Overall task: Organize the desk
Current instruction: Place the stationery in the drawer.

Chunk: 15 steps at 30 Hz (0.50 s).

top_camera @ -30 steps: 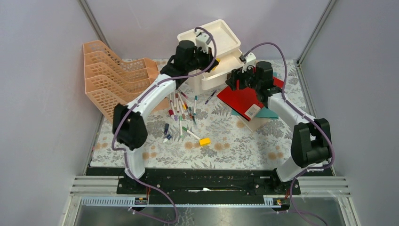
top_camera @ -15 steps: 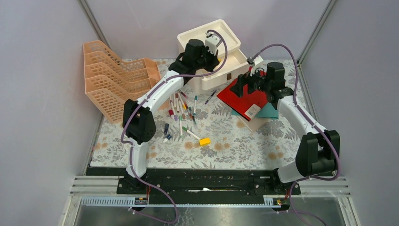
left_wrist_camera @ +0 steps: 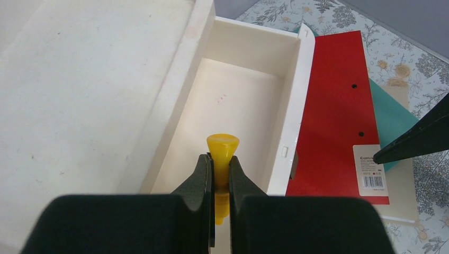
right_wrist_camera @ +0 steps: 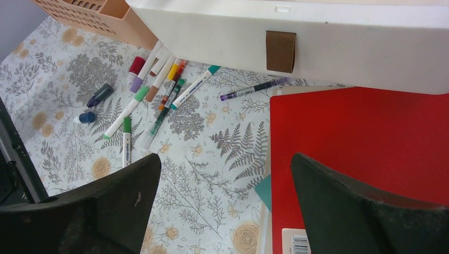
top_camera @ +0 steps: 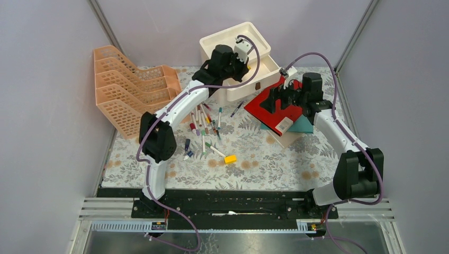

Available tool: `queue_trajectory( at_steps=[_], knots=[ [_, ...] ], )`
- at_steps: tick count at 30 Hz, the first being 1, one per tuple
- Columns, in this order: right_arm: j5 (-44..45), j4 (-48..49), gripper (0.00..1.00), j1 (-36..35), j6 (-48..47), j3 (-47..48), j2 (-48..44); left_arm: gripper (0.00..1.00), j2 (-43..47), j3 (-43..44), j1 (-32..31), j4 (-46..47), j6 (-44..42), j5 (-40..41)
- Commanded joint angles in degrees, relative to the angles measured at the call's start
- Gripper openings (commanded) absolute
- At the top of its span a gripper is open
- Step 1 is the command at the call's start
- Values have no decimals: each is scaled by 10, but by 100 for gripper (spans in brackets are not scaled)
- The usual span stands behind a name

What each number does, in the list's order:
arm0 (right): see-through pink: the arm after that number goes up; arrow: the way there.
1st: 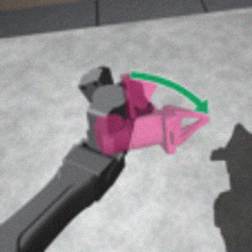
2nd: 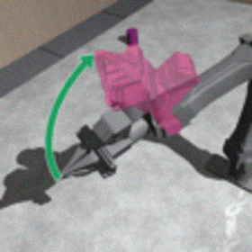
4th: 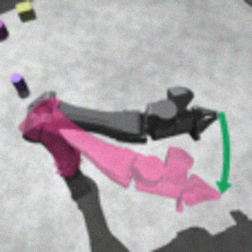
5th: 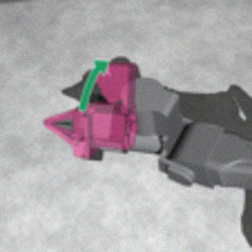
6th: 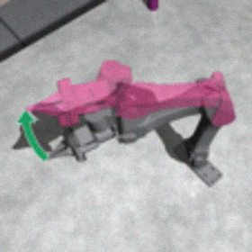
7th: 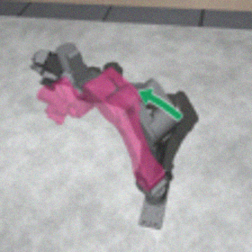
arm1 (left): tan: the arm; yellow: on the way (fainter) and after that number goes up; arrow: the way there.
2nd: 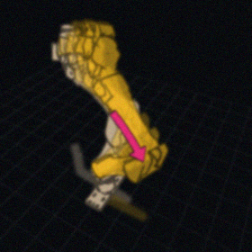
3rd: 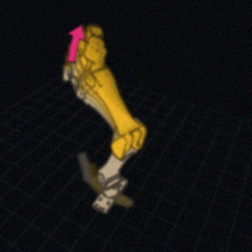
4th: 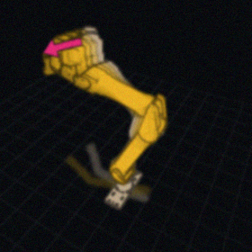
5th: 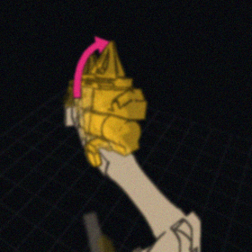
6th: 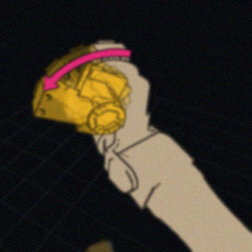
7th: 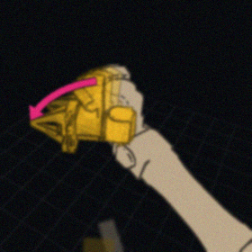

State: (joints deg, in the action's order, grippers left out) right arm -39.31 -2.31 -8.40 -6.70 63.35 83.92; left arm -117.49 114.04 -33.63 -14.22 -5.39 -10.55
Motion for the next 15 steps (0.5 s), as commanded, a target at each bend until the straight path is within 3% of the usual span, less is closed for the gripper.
queue_trajectory(
  at_steps=[1,6,15],
  knots=[
    [-20,3,100,7,-4,-3,-30,3,0,31,-6,13,-15,18],
    [-23,4,100,10,-2,-7,-34,11,1,34,-11,10,-17,29],
    [-33,2,100,17,4,-11,-41,34,20,50,-21,2,0,37]
  ],
)
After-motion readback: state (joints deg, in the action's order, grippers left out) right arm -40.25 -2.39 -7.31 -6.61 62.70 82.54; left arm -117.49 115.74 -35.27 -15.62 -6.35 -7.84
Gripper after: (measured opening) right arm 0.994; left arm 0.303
